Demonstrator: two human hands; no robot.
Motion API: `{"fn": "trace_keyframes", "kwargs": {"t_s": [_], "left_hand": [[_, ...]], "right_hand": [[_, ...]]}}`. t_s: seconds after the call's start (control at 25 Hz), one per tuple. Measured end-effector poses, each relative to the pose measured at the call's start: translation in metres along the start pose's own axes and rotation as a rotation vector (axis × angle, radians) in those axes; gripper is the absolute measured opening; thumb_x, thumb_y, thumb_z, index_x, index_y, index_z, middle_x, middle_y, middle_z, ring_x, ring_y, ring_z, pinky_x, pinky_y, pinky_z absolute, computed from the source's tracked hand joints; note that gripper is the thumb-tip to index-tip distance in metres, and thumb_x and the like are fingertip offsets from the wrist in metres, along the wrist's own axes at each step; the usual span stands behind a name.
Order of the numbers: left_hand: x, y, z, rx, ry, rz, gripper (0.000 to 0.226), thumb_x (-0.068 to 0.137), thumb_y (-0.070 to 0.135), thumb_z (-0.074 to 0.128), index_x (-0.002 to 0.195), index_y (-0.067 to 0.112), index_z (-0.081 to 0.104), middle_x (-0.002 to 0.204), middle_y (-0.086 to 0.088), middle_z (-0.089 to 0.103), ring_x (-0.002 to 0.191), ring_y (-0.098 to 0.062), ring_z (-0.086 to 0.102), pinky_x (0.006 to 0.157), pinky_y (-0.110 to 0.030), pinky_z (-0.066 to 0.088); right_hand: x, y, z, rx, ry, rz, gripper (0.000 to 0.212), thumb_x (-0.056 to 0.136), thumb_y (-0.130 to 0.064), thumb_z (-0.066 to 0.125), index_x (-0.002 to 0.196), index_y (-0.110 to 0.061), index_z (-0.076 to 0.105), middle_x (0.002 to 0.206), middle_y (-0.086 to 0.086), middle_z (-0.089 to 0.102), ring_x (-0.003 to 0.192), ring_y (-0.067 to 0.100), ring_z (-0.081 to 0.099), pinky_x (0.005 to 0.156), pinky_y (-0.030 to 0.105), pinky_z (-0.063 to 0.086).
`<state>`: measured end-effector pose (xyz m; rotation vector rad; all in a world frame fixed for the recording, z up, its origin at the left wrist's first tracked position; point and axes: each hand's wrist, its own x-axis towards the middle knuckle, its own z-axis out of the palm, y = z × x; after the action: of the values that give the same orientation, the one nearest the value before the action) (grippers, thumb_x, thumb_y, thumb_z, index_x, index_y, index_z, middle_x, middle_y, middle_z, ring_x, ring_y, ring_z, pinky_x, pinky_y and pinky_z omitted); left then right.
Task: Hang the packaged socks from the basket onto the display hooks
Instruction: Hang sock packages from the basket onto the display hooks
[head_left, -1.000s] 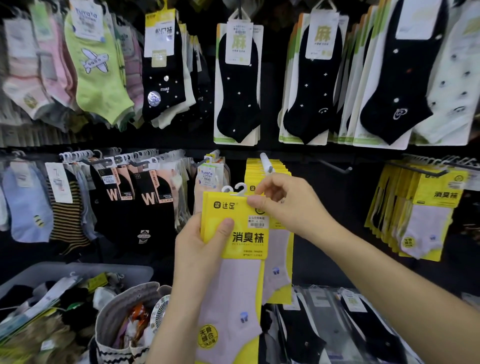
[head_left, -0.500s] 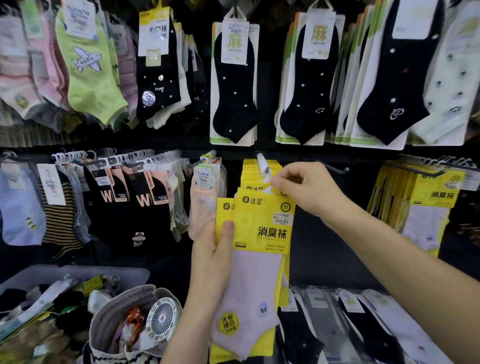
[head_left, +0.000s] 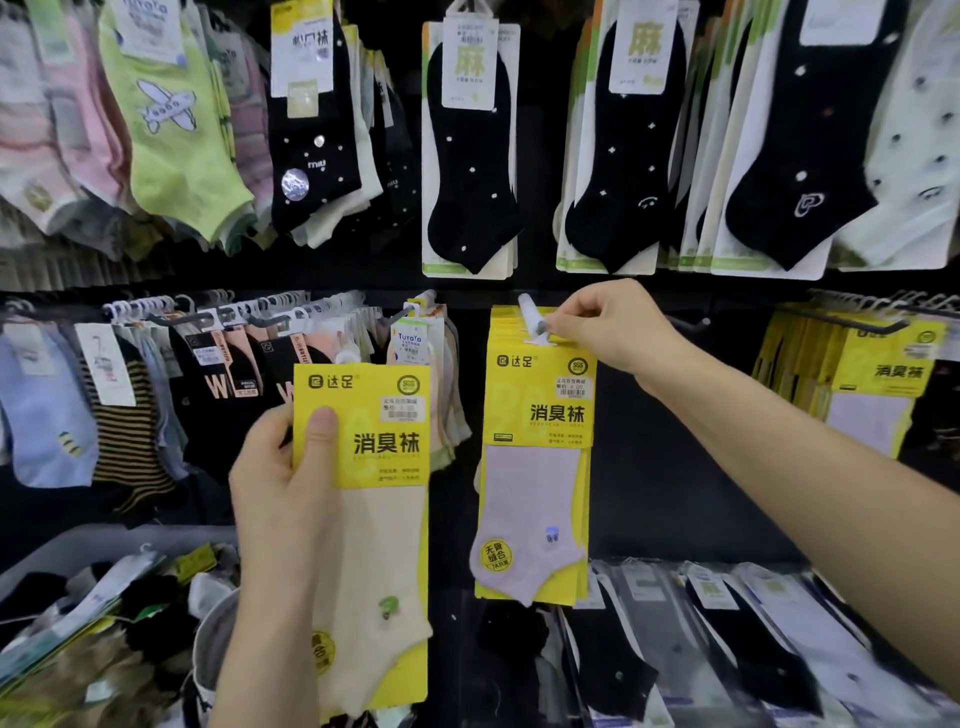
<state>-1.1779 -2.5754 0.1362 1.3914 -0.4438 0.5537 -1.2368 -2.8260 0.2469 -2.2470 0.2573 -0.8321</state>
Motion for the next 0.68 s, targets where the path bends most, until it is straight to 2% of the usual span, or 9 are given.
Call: {"fn": "trace_keyframes", "kwargs": {"t_s": [0.08, 0.16, 0.28, 0.4, 0.52, 0.6, 0.68], "left_hand": [[-0.006, 0.007, 0.01, -0.043, -0.066, -0.005, 0.01, 0.091, 0.032, 0.055, 0.086, 0.028, 0.063, 0.083, 0.001, 0.071, 0.069, -0.01, 0.065, 0.062, -0.025, 0.052], [-0.018, 0.014, 0.026, -0.069, -0.145, -0.013, 0.011, 0.089, 0.035, 0.057, 0.084, 0.028, 0.063, 0.079, 0.002, 0.072, 0.071, -0.013, 0.066, 0.063, -0.031, 0.053], [-0.032, 0.018, 0.049, -0.125, -0.228, -0.019, 0.01, 0.087, 0.039, 0.058, 0.083, 0.034, 0.066, 0.075, 0.005, 0.072, 0.066, -0.008, 0.065, 0.059, -0.027, 0.051], [-0.039, 0.018, 0.063, -0.112, -0.281, -0.006, 0.011, 0.084, 0.04, 0.053, 0.082, 0.043, 0.064, 0.076, 0.002, 0.071, 0.065, -0.012, 0.065, 0.058, -0.037, 0.051], [-0.044, 0.015, 0.073, -0.135, -0.301, -0.031, 0.012, 0.084, 0.04, 0.053, 0.083, 0.036, 0.065, 0.083, -0.006, 0.071, 0.073, -0.023, 0.068, 0.065, -0.044, 0.053], [-0.047, 0.014, 0.079, -0.15, -0.315, -0.039, 0.012, 0.084, 0.039, 0.054, 0.084, 0.034, 0.065, 0.083, -0.003, 0.072, 0.073, -0.019, 0.069, 0.063, -0.034, 0.055], [-0.049, 0.013, 0.084, -0.164, -0.328, -0.041, 0.01, 0.086, 0.037, 0.056, 0.084, 0.034, 0.065, 0.08, 0.002, 0.073, 0.07, -0.012, 0.068, 0.059, -0.024, 0.053]], "right_hand": [[-0.001, 0.001, -0.002, -0.018, -0.01, 0.016, 0.019, 0.083, -0.028, 0.069, 0.075, -0.01, 0.07, 0.076, 0.003, 0.065, 0.073, 0.015, 0.058, 0.073, 0.034, 0.05], [-0.006, 0.0, -0.004, -0.033, 0.035, 0.003, 0.015, 0.081, -0.029, 0.07, 0.073, -0.016, 0.067, 0.072, -0.004, 0.061, 0.071, 0.01, 0.056, 0.07, 0.031, 0.048], [-0.026, -0.008, -0.003, 0.035, 0.144, -0.139, 0.014, 0.082, -0.031, 0.067, 0.072, -0.021, 0.065, 0.069, -0.007, 0.06, 0.064, 0.005, 0.052, 0.064, 0.025, 0.046], [-0.05, -0.016, 0.003, -0.02, -0.08, -0.23, 0.015, 0.082, -0.034, 0.066, 0.072, -0.022, 0.069, 0.074, -0.005, 0.067, 0.067, 0.008, 0.059, 0.064, 0.021, 0.049], [-0.054, -0.015, 0.0, -0.047, -0.172, -0.229, 0.012, 0.085, -0.026, 0.066, 0.074, -0.023, 0.068, 0.072, -0.01, 0.064, 0.063, -0.003, 0.056, 0.061, 0.015, 0.046], [-0.053, -0.013, -0.005, -0.053, -0.212, -0.222, 0.014, 0.086, -0.025, 0.065, 0.072, -0.026, 0.066, 0.069, -0.014, 0.061, 0.06, -0.01, 0.054, 0.056, 0.006, 0.043], [-0.05, -0.011, -0.009, -0.111, -0.219, -0.219, 0.017, 0.086, -0.024, 0.064, 0.069, -0.027, 0.064, 0.067, -0.014, 0.059, 0.058, -0.008, 0.053, 0.055, 0.008, 0.042]]}}
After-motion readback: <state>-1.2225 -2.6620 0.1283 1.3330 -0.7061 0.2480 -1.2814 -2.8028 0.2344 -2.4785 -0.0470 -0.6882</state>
